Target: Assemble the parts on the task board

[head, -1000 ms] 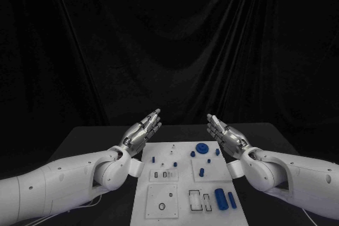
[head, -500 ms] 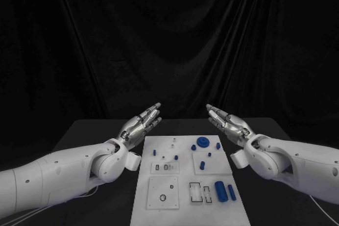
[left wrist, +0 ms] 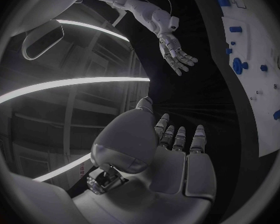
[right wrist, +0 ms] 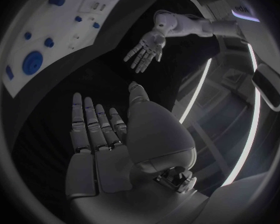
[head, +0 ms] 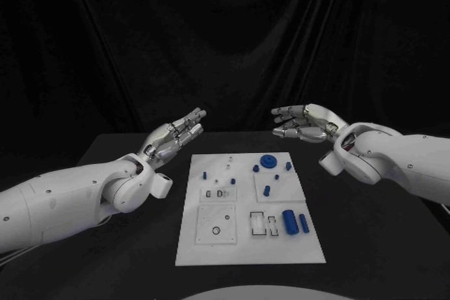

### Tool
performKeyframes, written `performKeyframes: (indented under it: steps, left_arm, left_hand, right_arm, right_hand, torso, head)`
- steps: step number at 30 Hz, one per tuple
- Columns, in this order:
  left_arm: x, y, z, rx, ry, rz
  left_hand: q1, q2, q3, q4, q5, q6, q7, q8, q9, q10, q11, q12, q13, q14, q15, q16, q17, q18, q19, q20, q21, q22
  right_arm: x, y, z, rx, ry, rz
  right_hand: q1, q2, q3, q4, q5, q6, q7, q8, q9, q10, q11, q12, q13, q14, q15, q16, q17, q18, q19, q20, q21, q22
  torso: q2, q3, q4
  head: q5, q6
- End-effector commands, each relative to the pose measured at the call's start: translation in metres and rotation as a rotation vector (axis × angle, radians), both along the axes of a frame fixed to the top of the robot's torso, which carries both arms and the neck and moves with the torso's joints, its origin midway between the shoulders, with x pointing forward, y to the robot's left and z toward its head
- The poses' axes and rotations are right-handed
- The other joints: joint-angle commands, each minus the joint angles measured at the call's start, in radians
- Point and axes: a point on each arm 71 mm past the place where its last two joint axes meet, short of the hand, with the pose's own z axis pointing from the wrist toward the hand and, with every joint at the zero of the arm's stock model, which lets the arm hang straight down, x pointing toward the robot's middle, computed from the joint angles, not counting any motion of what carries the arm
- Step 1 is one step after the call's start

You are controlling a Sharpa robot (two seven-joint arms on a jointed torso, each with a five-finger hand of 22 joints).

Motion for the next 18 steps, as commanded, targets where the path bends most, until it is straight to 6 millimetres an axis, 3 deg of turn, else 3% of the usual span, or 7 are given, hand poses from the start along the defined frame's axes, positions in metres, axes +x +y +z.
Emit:
performKeyframes:
  steps: [1, 7, 8, 11, 12, 17, 18]
  left_arm:
    - [-0.004, -0.002, 0.008, 0.05, -0.058, -0.018]
    - [-0.01, -0.001, 0.014, 0.052, -0.056, -0.025]
    - [-0.011, -0.001, 0.015, 0.052, -0.056, -0.027]
    - [-0.014, -0.001, 0.018, 0.048, -0.055, -0.033]
    - [-0.015, -0.001, 0.019, 0.047, -0.055, -0.035]
    - [-0.018, 0.0, 0.021, 0.046, -0.05, -0.041]
    - [-0.018, 0.001, 0.021, 0.046, -0.049, -0.041]
  left_hand:
    - [0.009, 0.006, 0.005, 0.0, 0.012, 0.002, 0.005, 0.001, 0.001, -0.001, 0.009, 0.004, 0.001, -0.001, 0.01, -0.004, -0.001, 0.01, 0.003, 0.004, 0.006, 0.001]
    - [0.019, 0.007, 0.007, -0.002, 0.029, -0.001, 0.006, -0.001, 0.0, -0.004, 0.011, 0.003, 0.0, -0.001, 0.02, -0.004, -0.001, 0.009, -0.002, 0.0, 0.002, -0.002]
    - [0.02, 0.007, 0.008, -0.002, 0.032, -0.001, 0.006, -0.001, 0.001, -0.003, 0.011, 0.003, 0.0, -0.001, 0.022, -0.004, -0.001, 0.009, -0.002, -0.001, 0.002, -0.002]
    - [0.023, 0.007, 0.009, -0.002, 0.036, -0.002, 0.006, -0.002, 0.0, -0.004, 0.012, 0.003, 0.0, -0.001, 0.027, -0.004, -0.001, 0.009, -0.002, -0.001, 0.002, -0.002]
    - [0.025, 0.007, 0.009, -0.002, 0.038, -0.002, 0.007, -0.002, 0.0, -0.003, 0.012, 0.003, 0.0, -0.001, 0.028, -0.004, -0.001, 0.009, -0.002, -0.001, 0.002, -0.002]
    - [0.028, 0.008, 0.011, -0.003, 0.042, -0.004, 0.007, -0.003, 0.0, -0.006, 0.012, 0.002, -0.001, -0.001, 0.031, -0.004, -0.001, 0.009, -0.003, 0.0, 0.001, -0.003]
    - [0.028, 0.008, 0.011, -0.003, 0.042, -0.004, 0.007, -0.003, 0.0, -0.006, 0.012, 0.002, -0.001, -0.001, 0.031, -0.004, -0.001, 0.009, -0.003, 0.0, 0.001, -0.003]
  right_arm:
    - [0.003, 0.008, 0.011, -0.468, -0.247, 0.058]
    - [0.007, 0.029, 0.02, -0.71, -0.437, 0.145]
    - [0.008, 0.033, 0.021, -0.745, -0.463, 0.161]
    - [0.009, 0.044, 0.02, -0.821, -0.521, 0.195]
    - [0.01, 0.047, 0.02, -0.838, -0.536, 0.203]
    - [0.009, 0.058, 0.017, -0.908, -0.587, 0.231]
    - [0.009, 0.059, 0.016, -0.916, -0.591, 0.233]
  right_hand:
    - [0.023, -0.01, 0.029, -0.003, -0.082, 0.11, -0.005, 0.016, 0.008, 0.117, -0.01, 0.004, 0.001, 0.162, -0.039, 0.034, 0.004, 0.013, 0.154, -0.027, 0.009, -0.008]
    - [0.077, -0.043, 0.107, -0.034, -0.143, 0.307, -0.016, 0.054, 0.029, 0.317, -0.074, -0.009, 0.003, 0.475, -0.15, 0.135, 0.063, 0.013, 0.419, -0.139, 0.107, 0.031]
    - [0.094, -0.048, 0.132, -0.042, -0.144, 0.322, -0.016, 0.05, 0.03, 0.364, -0.094, -0.026, 0.001, 0.556, -0.18, 0.186, 0.093, 0.011, 0.487, -0.168, 0.154, 0.057]
    - [0.109, -0.082, 0.208, -0.034, -0.186, 0.354, -0.028, 0.039, 0.032, 0.449, -0.115, -0.099, -0.002, 0.679, -0.218, 0.362, 0.202, 0.007, 0.581, -0.212, 0.293, 0.149]
    - [0.096, -0.123, 0.267, -0.014, -0.193, 0.363, -0.027, 0.023, 0.034, 0.482, -0.119, -0.162, -0.001, 0.663, -0.224, 0.495, 0.314, -0.017, 0.588, -0.221, 0.479, 0.349]
    - [0.068, -0.207, 0.408, 0.001, -0.205, 0.377, -0.046, -0.005, 0.047, 0.528, -0.131, -0.247, 0.003, 0.716, -0.236, 0.861, 0.741, -0.057, 0.603, -0.223, 0.833, 0.773]
    - [0.066, -0.205, 0.42, 0.001, -0.205, 0.383, -0.048, -0.003, 0.049, 0.531, -0.131, -0.25, 0.003, 0.719, -0.236, 0.883, 0.774, -0.06, 0.606, -0.224, 0.854, 0.802]
  torso:
    - [0.007, 0.0065, 0.0049]
    - [0.023, 0.0063, 0.0012]
    - [0.027, 0.0059, 0.0012]
    - [0.035, 0.0066, 0.0059]
    - [0.038, 0.0072, 0.0078]
    - [0.052, 0.01, 0.015]
    - [0.055, 0.011, 0.0168]
  head:
    - [0.004, -0.038]
    - [0.011, -0.052]
    - [0.011, -0.052]
    - [0.008, -0.055]
    - [0.006, -0.054]
    - [-0.001, -0.051]
    - [-0.003, -0.049]
